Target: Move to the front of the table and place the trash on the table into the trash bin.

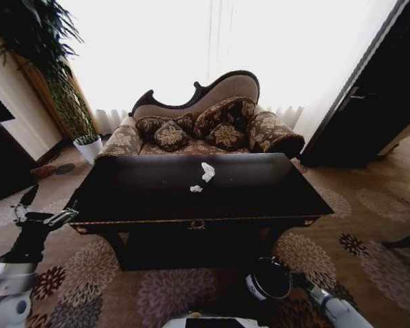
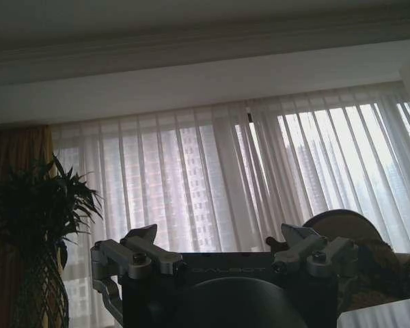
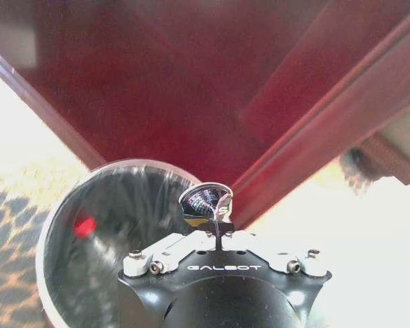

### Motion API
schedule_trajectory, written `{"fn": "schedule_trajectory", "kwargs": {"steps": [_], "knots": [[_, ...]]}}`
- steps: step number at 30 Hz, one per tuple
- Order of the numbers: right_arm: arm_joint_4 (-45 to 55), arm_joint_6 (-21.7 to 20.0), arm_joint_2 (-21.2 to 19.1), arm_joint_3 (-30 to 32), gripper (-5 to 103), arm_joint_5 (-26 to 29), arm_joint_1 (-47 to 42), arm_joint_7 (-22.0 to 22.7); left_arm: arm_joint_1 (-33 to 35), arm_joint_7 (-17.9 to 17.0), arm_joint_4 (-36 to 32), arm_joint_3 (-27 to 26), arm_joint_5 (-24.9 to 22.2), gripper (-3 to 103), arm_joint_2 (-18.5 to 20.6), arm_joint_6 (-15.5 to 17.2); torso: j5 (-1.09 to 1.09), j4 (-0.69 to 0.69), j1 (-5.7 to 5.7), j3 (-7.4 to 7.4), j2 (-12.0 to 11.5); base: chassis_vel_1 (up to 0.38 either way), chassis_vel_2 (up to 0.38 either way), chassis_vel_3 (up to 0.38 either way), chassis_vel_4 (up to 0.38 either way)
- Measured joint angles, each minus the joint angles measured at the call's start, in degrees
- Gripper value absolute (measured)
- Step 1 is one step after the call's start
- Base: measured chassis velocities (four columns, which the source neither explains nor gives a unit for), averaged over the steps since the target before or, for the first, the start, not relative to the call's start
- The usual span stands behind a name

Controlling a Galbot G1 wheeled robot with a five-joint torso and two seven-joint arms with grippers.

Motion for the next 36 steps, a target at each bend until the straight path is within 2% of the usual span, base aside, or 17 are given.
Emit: {"fn": "schedule_trajectory", "kwargs": {"steps": [11, 16, 17, 19, 20, 22, 25, 29, 30, 31, 33, 34, 35, 36], "knots": [[-0.81, -1.75, 1.75, -4.66, 0, 3.85, -1.06, 2.03, 0.25, 0.01, -0.13, -0.41, -0.09, 100, 0.14, -0.13, 0.01, 0.00, 0.00, 0.00, 0.00, 0.000, 0.000, 0.000, 0.000], [-0.06, -1.84, 1.81, -5.84, 0, 7.10, -2.08, 0.15, 0.20, 0.01, -0.14, -0.38, -0.04, 100, -0.02, -0.16, 0.01, 0.01, 0.00, 0.00, 0.00, 0.000, 0.000, 0.000, 0.000], [0.13, -1.86, 1.81, -5.92, -3, 7.86, -2.29, -0.42, 0.19, 0.01, -0.14, -0.31, 0.03, 100, -0.09, -0.16, 0.01, 0.01, 0.00, 0.00, 0.00, 0.000, 0.000, 0.000, 0.000], [0.66, -2.06, 1.79, -5.93, 7, 9.21, -2.77, -1.74, 0.17, 0.05, -0.16, -0.04, 0.31, 100, -0.32, -0.17, 0.00, 0.00, 0.00, 0.00, 0.00, 0.000, 0.000, 0.000, 0.000], [0.66, -2.06, 1.79, -5.93, 7, 9.21, -2.77, -1.74, 0.17, 0.05, -0.16, -0.04, 0.31, 100, -0.32, -0.17, 0.00, 0.00, 0.00, 0.00, 0.00, 0.000, 0.000, 0.000, 0.000], [1.02, -2.08, 1.78, -5.83, 17, 9.55, -3.01, -2.73, 0.14, 0.07, -0.18, 0.09, 0.48, 100, -0.46, -0.16, 0.00, 0.01, 0.00, 0.00, 0.00, 0.000, 0.000, 0.000, 0.000], [1.45, -2.08, 1.77, -5.65, 23, 9.70, -3.21, -3.58, 0.14, 0.09, -0.19, 0.14, 0.58, 100, -0.52, -0.16, 0.00, 0.00, 0.00, 0.00, 0.00, 0.000, 0.000, 0.000, 0.000], [3.80, -1.97, 1.78, -4.90, 44, 10.81, -4.11, -4.83, 0.22, 0.10, -0.39, 0.09, 0.63, 100, -0.58, -0.16, 0.01, 0.01, 0.00, 0.00, 0.00, 0.000, 0.000, 0.000, 0.000], [3.80, -1.97, 1.78, -4.90, 44, 10.81, -4.11, -4.83, 0.22, 0.10, -0.39, 0.09, 0.63, 100, -0.58, -0.16, 0.01, 0.01, 0.00, 0.00, 0.00, 0.000, 0.000, 0.000, 0.000], [4.28, -1.93, 1.78, -4.60, 49, 11.18, -4.35, -5.43, 0.24, 0.11, -0.40, 0.06, 0.63, 100, -0.58, -0.16, 0.01, 0.01, 0.00, 0.00, 0.00, 0.000, 0.000, 0.000, 0.000], [7.24, -1.18, 1.56, -2.18, 61, 13.12, -5.79, -10.13, 0.32, 0.11, -0.41, -0.11, 0.62, 100, -0.57, -0.15, 0.02, 0.01, 0.00, 0.00, 0.00, 0.000, 0.000, 0.000, 0.000], [8.95, -0.75, 1.29, -0.79, 61, 13.80, -6.71, -12.80, 0.36, 0.10, -0.42, -0.18, 0.62, 100, -0.55, -0.15, 0.01, 0.01, 0.00, 0.00, 0.00, 0.000, 0.000, 0.000, 0.000], [8.95, -0.75, 1.29, -0.79, 61, 13.80, -6.71, -12.80, 0.36, 0.10, -0.42, -0.18, 0.62, 100, -0.55, -0.15, 0.01, 0.01, 0.00, 0.00, 0.00, 0.000, 0.000, 0.000, 0.000], [11.17, -0.43, 1.00, 0.96, 66, 14.24, -7.91, -15.81, 0.37, 0.09, -0.41, -0.23, 0.61, 100, -0.52, -0.15, 0.01, 0.02, 0.00, 0.00, 0.00, 0.000, 0.000, 0.000, 0.000]]}}
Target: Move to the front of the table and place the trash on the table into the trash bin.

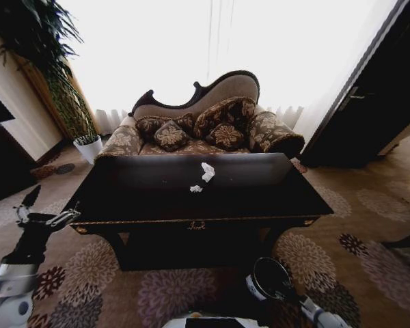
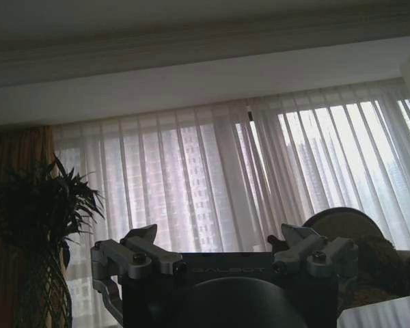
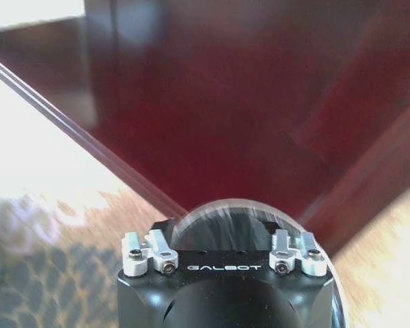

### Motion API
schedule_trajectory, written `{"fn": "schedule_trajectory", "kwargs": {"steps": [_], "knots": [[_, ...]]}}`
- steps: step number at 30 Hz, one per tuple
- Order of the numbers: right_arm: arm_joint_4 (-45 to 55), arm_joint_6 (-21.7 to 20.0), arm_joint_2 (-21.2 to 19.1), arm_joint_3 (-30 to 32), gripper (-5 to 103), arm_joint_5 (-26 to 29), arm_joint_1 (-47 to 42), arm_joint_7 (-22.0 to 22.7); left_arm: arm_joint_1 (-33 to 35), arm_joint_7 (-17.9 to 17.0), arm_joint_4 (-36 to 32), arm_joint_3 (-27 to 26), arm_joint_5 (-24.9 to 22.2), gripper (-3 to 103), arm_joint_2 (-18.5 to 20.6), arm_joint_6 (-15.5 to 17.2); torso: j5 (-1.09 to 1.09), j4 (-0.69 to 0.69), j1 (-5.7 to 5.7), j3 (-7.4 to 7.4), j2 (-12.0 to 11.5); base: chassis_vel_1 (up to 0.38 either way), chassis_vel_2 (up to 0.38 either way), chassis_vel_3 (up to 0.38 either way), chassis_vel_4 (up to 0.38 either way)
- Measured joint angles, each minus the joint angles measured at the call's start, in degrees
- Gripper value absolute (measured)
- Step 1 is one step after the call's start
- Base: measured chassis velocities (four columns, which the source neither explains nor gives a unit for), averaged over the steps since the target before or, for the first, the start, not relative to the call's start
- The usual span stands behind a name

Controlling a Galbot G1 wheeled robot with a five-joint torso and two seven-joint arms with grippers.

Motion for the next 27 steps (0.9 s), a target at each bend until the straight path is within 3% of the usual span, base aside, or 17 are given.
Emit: {"fn": "schedule_trajectory", "kwargs": {"steps": [2, 3, 4, 5, 8, 11, 17, 27], "knots": [[4.46, 0.30, -0.35, 3.74, 77, 0.47, -2.55, -6.27, -0.01, -0.03, 0.05, -0.06, -0.01, 100, 0.04, 0.00, 0.00, 0.00, 0.00, 0.00, 0.00, 0.000, 0.000, 0.000, 0.000], [7.97, 0.72, -0.49, 7.14, 82, 0.85, -4.47, -12.22, -0.10, -0.05, 0.13, -0.07, -0.01, 100, 0.04, 0.00, 0.00, -0.02, 0.00, 0.00, 0.00, 0.000, 0.000, 0.000, 0.000], [7.97, 0.72, -0.49, 7.14, 82, 0.85, -4.47, -12.22, -0.10, -0.05, 0.13, -0.07, -0.01, 100, 0.04, 0.00, 0.00, -0.02, 0.00, 0.00, 0.00, 0.000, 0.000, 0.000, 0.000], [9.85, 1.12, -0.54, 9.21, 82, 1.14, -5.44, -15.68, -0.14, -0.06, 0.16, -0.06, 0.00, 100, 0.01, 0.00, 0.00, -0.02, 0.00, 0.00, 0.00, 0.000, 0.000, 0.000, 0.000], [18.28, 2.31, -0.06, 17.49, 97, 3.83, -9.80, -25.48, -0.29, -0.08, 0.20, 0.32, 0.24, 100, -0.36, 0.00, -0.03, 0.01, 0.00, 0.00, 0.00, 0.000, 0.000, 0.000, 0.000], [24.05, 2.31, 1.11, 21.33, 99, 7.05, -13.00, -28.48, -0.38, -0.09, 0.21, 0.52, 0.48, 100, -0.56, -0.01, 0.00, -0.01, 0.00, 0.00, 0.00, 0.000, 0.000, 0.000, 0.000], [42.68, 1.66, 8.63, 29.75, 100, 18.10, -21.86, -32.53, -0.62, -0.09, 0.04, 1.14, 1.02, 100, -1.16, -0.08, 0.00, -0.01, 0.00, 0.00, 0.00, 0.000, 0.000, 0.000, 0.000], [54.58, 2.51, 12.18, 37.12, 100, 28.28, -29.12, -37.47, -0.87, -0.09, 0.54, 1.22, 1.22, 100, -1.30, -0.53, 0.00, -0.02, -0.01, 0.00, 0.00, 0.000, 0.000, 0.000, 0.000]]}}
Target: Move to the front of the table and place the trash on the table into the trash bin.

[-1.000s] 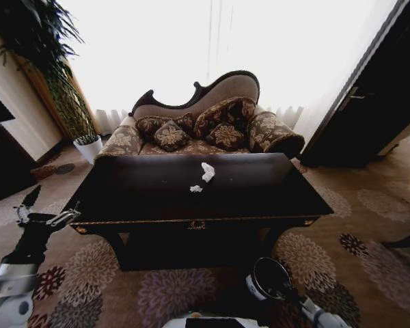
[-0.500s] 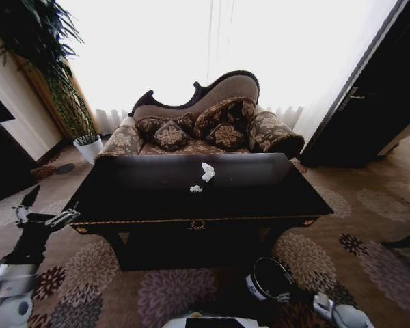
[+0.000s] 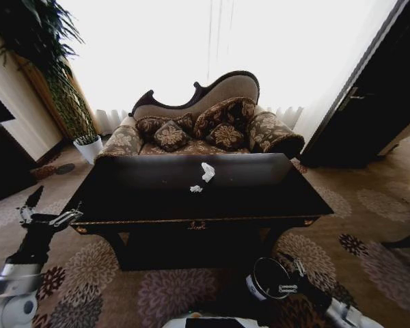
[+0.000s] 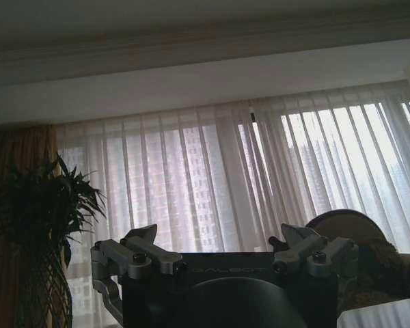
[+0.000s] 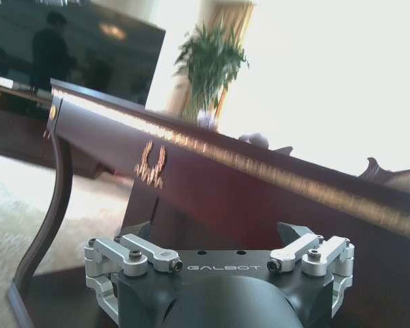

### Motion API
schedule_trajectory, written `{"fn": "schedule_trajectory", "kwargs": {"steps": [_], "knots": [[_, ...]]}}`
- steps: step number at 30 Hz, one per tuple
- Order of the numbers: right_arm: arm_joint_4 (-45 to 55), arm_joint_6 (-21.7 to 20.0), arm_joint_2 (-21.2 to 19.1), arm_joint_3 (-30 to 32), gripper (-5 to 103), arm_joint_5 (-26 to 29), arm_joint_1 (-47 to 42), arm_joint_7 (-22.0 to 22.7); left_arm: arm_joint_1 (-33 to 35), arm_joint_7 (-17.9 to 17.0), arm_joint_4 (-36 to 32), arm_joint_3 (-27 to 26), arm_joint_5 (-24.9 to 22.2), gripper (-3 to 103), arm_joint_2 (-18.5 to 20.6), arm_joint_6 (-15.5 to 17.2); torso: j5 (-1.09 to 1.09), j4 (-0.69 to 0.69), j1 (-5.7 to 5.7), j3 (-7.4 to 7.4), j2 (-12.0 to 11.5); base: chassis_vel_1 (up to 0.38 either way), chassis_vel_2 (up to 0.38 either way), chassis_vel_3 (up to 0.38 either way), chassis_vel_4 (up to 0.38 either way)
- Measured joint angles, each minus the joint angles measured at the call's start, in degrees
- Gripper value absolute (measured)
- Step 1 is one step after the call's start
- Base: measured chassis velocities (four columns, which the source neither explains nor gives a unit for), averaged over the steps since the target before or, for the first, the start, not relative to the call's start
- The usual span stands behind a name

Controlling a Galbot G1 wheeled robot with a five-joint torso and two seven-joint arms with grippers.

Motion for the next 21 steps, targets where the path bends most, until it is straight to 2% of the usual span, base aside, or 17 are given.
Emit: {"fn": "schedule_trajectory", "kwargs": {"steps": [7, 10, 14, 16, 18, 19, 20, 21], "knots": [[5.27, -0.06, -0.36, 5.35, 100, 5.44, -1.41, -2.51, -0.43, 0.02, 0.10, 1.00, 0.69, 100, -0.55, -0.03, 0.00, 0.01, 0.00, 0.00, 0.00, 0.000, 0.000, 0.000, 0.000], [5.77, -0.32, -2.23, 9.04, 100, 8.36, -1.41, -4.58, -0.57, 0.03, 0.30, 1.15, 0.93, 100, -0.63, -0.04, 0.01, 0.01, 0.00, 0.00, 0.00, 0.000, 0.000, 0.000, 0.000], [5.82, -0.71, -3.71, 10.88, 100, 10.88, -1.30, -4.78, -0.65, 0.04, 0.43, 1.19, 0.96, 100, -0.53, -0.05, 0.00, 0.01, 0.00, 0.00, 0.00, 0.000, 0.000, 0.000, 0.000], [6.02, -0.86, -4.24, 10.93, 100, 12.04, -1.26, -3.14, -0.69, 0.04, 0.48, 1.23, 0.99, 100, -0.49, -0.05, 0.01, 0.01, 0.00, 0.00, 0.00, 0.000, 0.000, 0.000, 0.000], [6.80, -0.80, -5.38, 8.76, 100, 13.47, -1.03, 4.61, -0.74, 0.04, 0.63, 1.39, 1.16, 100, -0.47, -0.05, 0.00, 0.00, 0.00, 0.00, 0.00, 0.000, 0.000, 0.000, 0.000], [7.63, -0.64, -5.97, 6.69, 100, 13.82, -0.76, 10.49, -0.75, 0.04, 0.65, 1.51, 1.23, 100, -0.48, -0.05, 0.00, 0.00, 0.00, 0.00, 0.00, 0.000, 0.000, 0.000, 0.000], [7.63, -0.64, -5.97, 6.69, 100, 13.82, -0.76, 10.49, -0.75, 0.04, 0.65, 1.51, 1.23, 100, -0.48, -0.05, 0.00, 0.00, 0.00, 0.00, 0.00, 0.000, 0.000, 0.000, 0.000], [9.31, -0.58, -6.87, 3.02, 100, 13.83, -0.21, 19.95, -0.75, 0.03, 0.65, 1.68, 1.29, 100, -0.52, -0.05, 0.00, 0.00, 0.00, 0.00, 0.00, 0.000, 0.000, 0.000, 0.000]]}}
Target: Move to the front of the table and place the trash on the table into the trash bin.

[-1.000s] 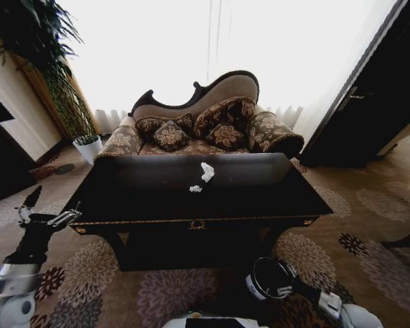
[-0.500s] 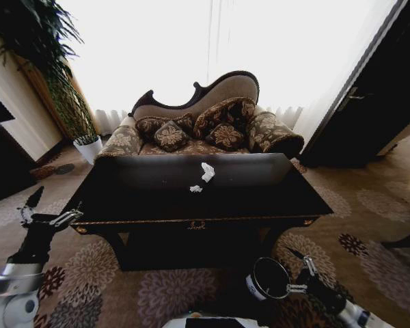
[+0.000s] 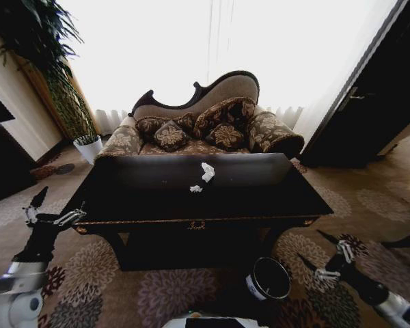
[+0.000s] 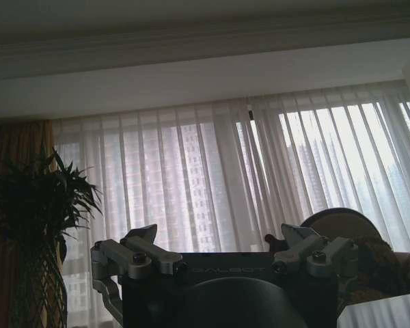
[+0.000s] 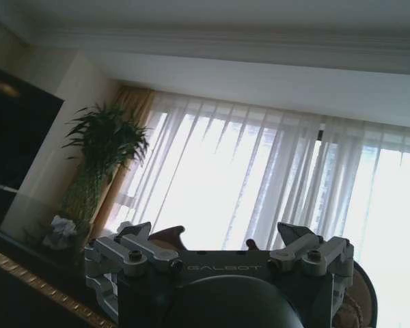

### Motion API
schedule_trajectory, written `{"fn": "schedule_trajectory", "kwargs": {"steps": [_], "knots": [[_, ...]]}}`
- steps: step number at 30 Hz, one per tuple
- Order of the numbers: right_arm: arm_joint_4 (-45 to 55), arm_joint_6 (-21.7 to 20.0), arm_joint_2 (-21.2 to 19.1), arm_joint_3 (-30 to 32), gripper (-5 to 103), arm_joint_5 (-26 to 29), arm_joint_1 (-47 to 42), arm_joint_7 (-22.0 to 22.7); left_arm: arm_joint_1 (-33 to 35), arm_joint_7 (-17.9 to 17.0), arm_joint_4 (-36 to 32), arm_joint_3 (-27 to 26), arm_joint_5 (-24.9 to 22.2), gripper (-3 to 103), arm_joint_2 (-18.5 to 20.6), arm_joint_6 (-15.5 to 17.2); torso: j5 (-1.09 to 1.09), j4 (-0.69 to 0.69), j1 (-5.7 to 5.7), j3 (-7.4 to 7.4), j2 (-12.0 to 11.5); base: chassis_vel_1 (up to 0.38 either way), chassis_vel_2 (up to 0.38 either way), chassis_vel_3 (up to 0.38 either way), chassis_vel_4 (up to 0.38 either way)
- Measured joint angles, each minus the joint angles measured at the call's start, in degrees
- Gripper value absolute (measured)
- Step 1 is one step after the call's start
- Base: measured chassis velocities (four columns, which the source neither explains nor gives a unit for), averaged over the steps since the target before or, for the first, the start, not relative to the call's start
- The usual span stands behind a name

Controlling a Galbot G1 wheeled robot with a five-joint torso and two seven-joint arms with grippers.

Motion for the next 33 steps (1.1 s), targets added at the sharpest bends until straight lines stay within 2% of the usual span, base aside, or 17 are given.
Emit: {"fn": "schedule_trajectory", "kwargs": {"steps": [2, 3, 4, 6, 8, 9, 14, 15, 16, 19, 20, 25, 26, 29, 30, 31, 33], "knots": [[4.51, -1.35, -1.55, -6.78, 100, -0.66, 1.30, 15.83, 0.00, 0.00, -0.03, 0.18, 0.08, 100, -0.05, 0.00, 0.00, 0.02, 0.00, 0.00, -0.01, 0.000, 0.000, 0.000, 0.000], [6.50, -2.60, -2.09, -9.08, 100, -0.96, 1.96, 21.86, 0.02, -0.01, -0.07, 0.20, 0.09, 100, -0.06, 0.00, 0.01, 0.02, 0.00, 0.01, -0.01, 0.000, 0.000, 0.000, 0.000], [6.50, -2.60, -2.09, -9.08, 100, -0.96, 1.96, 21.86, 0.02, -0.01, -0.07, 0.20, 0.09, 100, -0.06, 0.00, 0.01, 0.02, 0.00, 0.01, -0.01, 0.000, 0.000, 0.000, 0.000], [11.69, -6.05, -3.67, -13.93, 100, -2.23, 4.22, 33.46, 0.19, -0.05, -0.22, 0.11, 0.09, 100, 0.00, 0.00, 0.00, 0.01, 0.00, 0.01, -0.01, 0.000, 0.000, 0.000, 0.000], [16.39, -9.74, -5.42, -17.71, 100, -3.14, 6.96, 41.32, 0.37, -0.09, -0.26, -0.31, -0.04, 100, 0.20, 0.00, -0.02, 0.02, 0.00, 0.01, -0.01, 0.000, 0.000, 0.000, 0.000], [16.39, -9.74, -5.42, -17.71, 100, -3.14, 6.96, 41.32, 0.37, -0.09, -0.26, -0.31, -0.04, 100, 0.20, 0.00, -0.02, 0.02, 0.00, 0.01, -0.01, 0.000, 0.000, 0.000, 0.000], [25.42, -20.46, -11.73, -28.93, 100, -3.75, 14.05, 56.48, 0.55, -0.16, 0.21, -1.34, -0.54, 100, 0.84, -0.01, -0.02, 0.01, 0.00, 0.01, -0.01, 0.000, 0.000, 0.000, 0.000], [25.42, -20.46, -11.73, -28.93, 100, -3.75, 14.05, 56.48, 0.55, -0.16, 0.21, -1.34, -0.54, 100, 0.84, -0.01, -0.02, 0.01, 0.00, 0.01, -0.01, 0.000, 0.000, 0.000, 0.000], [26.22, -22.10, -12.92, -30.92, 100, -3.74, 15.22, 58.87, 0.51, -0.16, 0.27, -1.34, -0.55, 100, 0.86, -0.01, -0.01, 0.01, 0.00, 0.01, -0.01, 0.000, 0.000, 0.000, 0.000], [27.56, -27.03, -19.58, -39.66, 100, -1.11, 21.63, 66.04, 0.32, -0.22, 0.54, -1.08, -0.32, 100, 0.77, -0.02, 0.00, 0.00, 0.00, 0.01, -0.01, 0.000, 0.000, 0.000, 0.000], [27.56, -27.03, -19.58, -39.66, 100, -1.11, 21.63, 66.04, 0.32, -0.22, 0.54, -1.08, -0.32, 100, 0.77, -0.02, 0.00, 0.00, 0.00, 0.01, -0.01, 0.000, 0.000, 0.000, 0.000], [24.76, -30.27, -30.28, -53.29, 100, 2.15, 37.52, 67.53, 0.07, -0.25, 0.84, -0.22, 0.65, 100, 0.36, -0.02, -0.02, 0.02, 0.01, 0.01, -0.01, 0.000, 0.000, 0.000, 0.000], [24.76, -30.27, -30.28, -53.29, 100, 2.15, 37.52, 67.53, 0.07, -0.25, 0.84, -0.22, 0.65, 100, 0.36, -0.02, -0.02, 0.02, 0.01, 0.01, -0.01, 0.000, 0.000, 0.000, 0.000], [22.13, -31.21, -35.35, -64.02, 100, 4.83, 48.67, 67.12, 0.02, -0.25, 0.94, 0.15, 1.31, 100, 0.22, -0.04, 0.01, 0.00, 0.01, 0.01, -0.01, 0.000, 0.000, 0.000, 0.000], [20.99, -31.37, -36.76, -69.55, 100, 5.72, 54.63, 67.06, -0.02, -0.23, 0.91, 0.35, 1.54, 100, 0.09, -0.07, 0.00, 0.00, 0.01, 0.01, -0.01, 0.000, 0.000, 0.000, 0.000], [20.99, -31.37, -36.76, -69.55, 100, 5.72, 54.63, 67.06, -0.02, -0.23, 0.91, 0.35, 1.54, 100, 0.09, -0.07, 0.00, 0.00, 0.01, 0.01, -0.01, 0.000, 0.000, 0.000, 0.000], [19.26, -31.59, -37.91, -78.96, 100, 6.47, 64.03, 66.68, -0.11, -0.22, 0.58, 0.66, 1.79, 100, -0.19, -0.07, -0.02, 0.01, 0.00, 0.00, 0.00, 0.000, 0.000, 0.000, 0.000]]}}
